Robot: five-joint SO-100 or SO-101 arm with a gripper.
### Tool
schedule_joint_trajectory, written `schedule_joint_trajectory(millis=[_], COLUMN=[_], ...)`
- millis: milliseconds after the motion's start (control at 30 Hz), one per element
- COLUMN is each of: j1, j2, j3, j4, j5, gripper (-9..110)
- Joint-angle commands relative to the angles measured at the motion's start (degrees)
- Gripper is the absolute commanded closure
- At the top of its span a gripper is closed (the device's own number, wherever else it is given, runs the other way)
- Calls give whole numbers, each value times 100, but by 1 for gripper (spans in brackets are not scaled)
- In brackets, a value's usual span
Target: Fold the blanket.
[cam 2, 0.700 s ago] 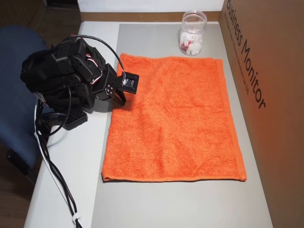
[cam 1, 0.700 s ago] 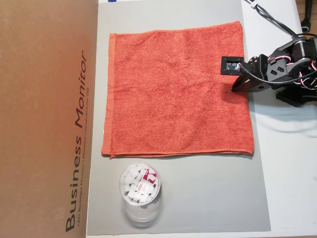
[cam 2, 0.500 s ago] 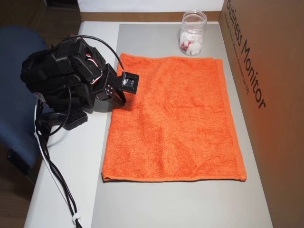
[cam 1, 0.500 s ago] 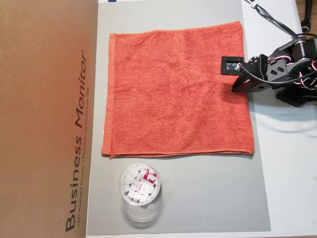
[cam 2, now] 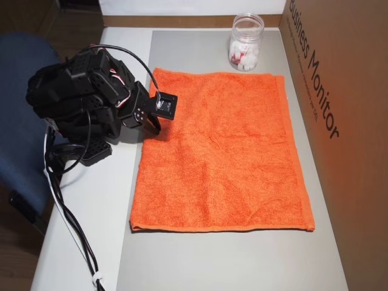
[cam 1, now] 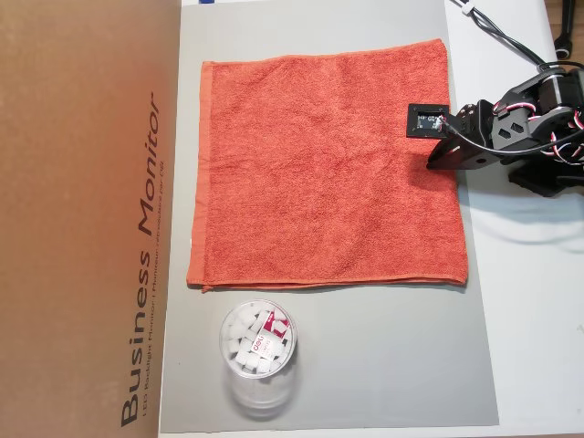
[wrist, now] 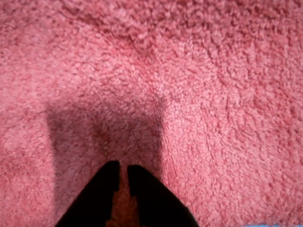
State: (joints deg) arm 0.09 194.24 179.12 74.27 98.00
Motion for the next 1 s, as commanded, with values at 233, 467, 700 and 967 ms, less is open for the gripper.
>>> schedule_joint_trajectory(millis=[233,467,700,967], j1=[9,-70,-70,-18], j2=[35,35,0,-35], j3=[53,53,53,18], j4=[9,9,9,0], j5=[-18,-18,-18,-26], gripper=[102,102,102,102])
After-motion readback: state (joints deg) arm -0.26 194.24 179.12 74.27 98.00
